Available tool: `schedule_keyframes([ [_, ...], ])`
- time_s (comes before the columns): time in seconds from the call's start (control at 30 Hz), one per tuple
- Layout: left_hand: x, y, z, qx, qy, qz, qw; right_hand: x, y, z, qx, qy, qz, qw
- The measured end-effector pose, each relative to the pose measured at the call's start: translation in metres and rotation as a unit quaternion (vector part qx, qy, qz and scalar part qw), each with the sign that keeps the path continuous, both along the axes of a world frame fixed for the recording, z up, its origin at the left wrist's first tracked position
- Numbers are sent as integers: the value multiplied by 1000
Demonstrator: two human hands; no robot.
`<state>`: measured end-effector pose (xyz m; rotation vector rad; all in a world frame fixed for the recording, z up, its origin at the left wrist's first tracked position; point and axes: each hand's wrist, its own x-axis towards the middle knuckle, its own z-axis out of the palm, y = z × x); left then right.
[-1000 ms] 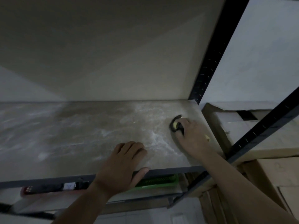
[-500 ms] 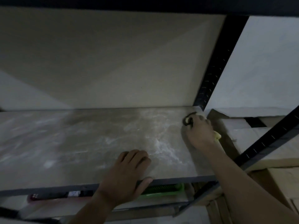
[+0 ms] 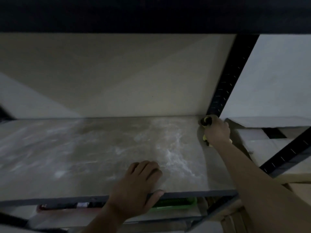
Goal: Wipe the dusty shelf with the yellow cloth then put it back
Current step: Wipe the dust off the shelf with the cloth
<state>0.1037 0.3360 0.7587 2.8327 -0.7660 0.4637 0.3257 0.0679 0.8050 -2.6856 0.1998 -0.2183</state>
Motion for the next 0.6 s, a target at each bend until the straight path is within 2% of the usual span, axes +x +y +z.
schedule_keyframes([
  [0.17, 0, 0, 0, -2, 3, 0, 1000, 10, 15, 8, -3, 21, 77, 997],
  [0.3, 0, 1, -1, 5, 6, -1, 1000, -12, 29, 10, -79, -86, 196, 974],
  [0.33, 0, 1, -1, 6, 6, 0, 1000, -22, 34, 10, -63, -86, 229, 968],
  [0.4, 0, 2, -2, 6, 7, 2, 1000, -40, 43, 4, 52, -24, 275, 960],
  [0.47, -1, 2, -2, 8, 11, 8, 1000, -47, 40, 0, 159, 0, 256, 954],
  [0.57, -1, 1, 0, 14, 13, 9, 1000, -32, 20, 1, 144, -115, 106, 977],
  [0.6, -1, 1, 1, 14, 15, 9, 1000, -24, 14, 3, 145, -121, 46, 981],
])
